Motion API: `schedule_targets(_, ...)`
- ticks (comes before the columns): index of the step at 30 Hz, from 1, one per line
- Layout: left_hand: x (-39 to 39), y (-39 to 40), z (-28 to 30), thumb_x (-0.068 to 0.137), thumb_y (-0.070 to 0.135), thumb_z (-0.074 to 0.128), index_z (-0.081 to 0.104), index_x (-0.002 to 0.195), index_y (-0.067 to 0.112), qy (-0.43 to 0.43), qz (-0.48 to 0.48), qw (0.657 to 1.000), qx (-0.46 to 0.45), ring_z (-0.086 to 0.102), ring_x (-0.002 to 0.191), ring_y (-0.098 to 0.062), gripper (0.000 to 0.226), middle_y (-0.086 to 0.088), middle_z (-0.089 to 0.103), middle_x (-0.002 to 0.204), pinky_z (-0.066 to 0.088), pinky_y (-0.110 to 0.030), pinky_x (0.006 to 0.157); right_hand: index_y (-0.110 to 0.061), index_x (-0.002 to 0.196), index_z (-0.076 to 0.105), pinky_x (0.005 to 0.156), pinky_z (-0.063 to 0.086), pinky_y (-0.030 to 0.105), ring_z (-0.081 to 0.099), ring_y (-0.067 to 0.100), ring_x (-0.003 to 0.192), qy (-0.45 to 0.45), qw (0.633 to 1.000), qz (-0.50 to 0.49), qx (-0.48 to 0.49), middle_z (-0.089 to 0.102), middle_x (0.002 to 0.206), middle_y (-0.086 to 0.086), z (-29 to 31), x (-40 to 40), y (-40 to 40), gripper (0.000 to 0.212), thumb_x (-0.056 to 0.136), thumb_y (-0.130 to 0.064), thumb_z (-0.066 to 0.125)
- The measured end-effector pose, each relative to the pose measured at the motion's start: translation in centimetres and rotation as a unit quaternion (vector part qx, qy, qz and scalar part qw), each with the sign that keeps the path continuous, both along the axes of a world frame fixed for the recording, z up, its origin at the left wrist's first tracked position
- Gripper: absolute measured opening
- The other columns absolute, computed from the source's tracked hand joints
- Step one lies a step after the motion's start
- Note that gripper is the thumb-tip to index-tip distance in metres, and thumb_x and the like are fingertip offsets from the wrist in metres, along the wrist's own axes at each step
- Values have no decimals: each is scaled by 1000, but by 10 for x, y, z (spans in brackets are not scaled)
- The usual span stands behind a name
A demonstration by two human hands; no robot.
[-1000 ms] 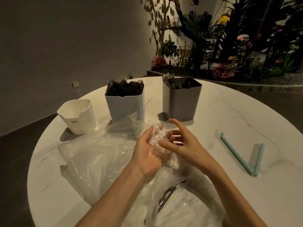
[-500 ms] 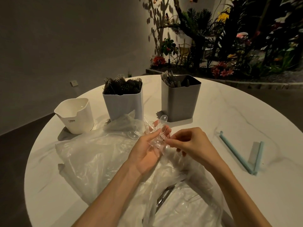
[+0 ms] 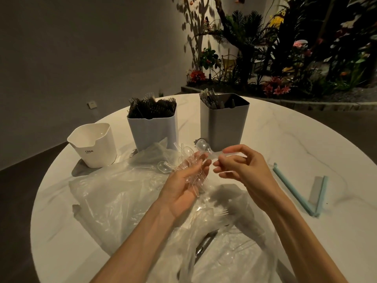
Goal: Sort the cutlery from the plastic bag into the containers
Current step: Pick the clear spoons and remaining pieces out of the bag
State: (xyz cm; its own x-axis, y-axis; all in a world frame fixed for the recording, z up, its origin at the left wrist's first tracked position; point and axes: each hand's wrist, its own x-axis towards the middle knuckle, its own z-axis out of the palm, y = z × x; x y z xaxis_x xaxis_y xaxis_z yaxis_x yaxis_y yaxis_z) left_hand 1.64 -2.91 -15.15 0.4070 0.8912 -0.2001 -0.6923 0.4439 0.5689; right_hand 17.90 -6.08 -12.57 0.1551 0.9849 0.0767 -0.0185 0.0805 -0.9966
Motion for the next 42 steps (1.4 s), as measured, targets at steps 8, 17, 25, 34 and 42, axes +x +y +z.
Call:
schedule_targets(8, 2, 3, -2, 76, -5, 68, 77, 103, 7, -14, 1, 1000, -18, 69, 86, -16, 31, -11, 74, 104, 58, -22, 81, -21, 107, 64, 65, 41, 25, 48, 6, 69, -226, 972, 11, -55, 53, 80, -6, -20, -15, 9, 30, 105, -8, 36)
schedule_targets(17, 4, -3, 1, 84, -3, 63, 72, 114, 13, 40, -17, 999, 14, 72, 83, -17, 35, -15, 73, 104, 59, -25, 72, -30, 93, 80, 74, 55, 30, 60, 12, 67, -107, 994, -23, 15, 70, 77, -4, -13, -34, -2, 36, 81, -63, 72)
schedule_targets(25, 10, -5, 1, 93, 7, 64, 68, 114, 1, 67, 2, 997, 23, 74, 87, -27, 23, -20, 73, 100, 62, -31, 74, -21, 89, 65, 80, 51, 24, 63, 9, 87, -75, 979, -190, 12, 69, 91, -4, -16, -22, 7, 34, 108, -36, 40)
schedule_targets(34, 7, -4, 2, 96, 17, 62, 69, 110, 9, 125, -32, 990, 51, 50, 52, -10, 18, -8, 60, 76, 45, -18, 46, -11, 107, 60, 47, 26, 21, 29, 6, 49, 69, 992, -59, -85, 34, 57, -7, -7, -23, 8, 42, 104, -50, 43)
schedule_targets(42, 5, -9, 3, 100, 21, 58, 70, 117, 9, 202, -53, 969, 131, 72, 75, -22, 24, -11, 75, 103, 56, -26, 59, -15, 88, 66, 72, 45, 26, 56, 8, 72, 27, 988, -149, -18, 61, 76, -5, -5, -27, 5, 29, 100, -40, 58)
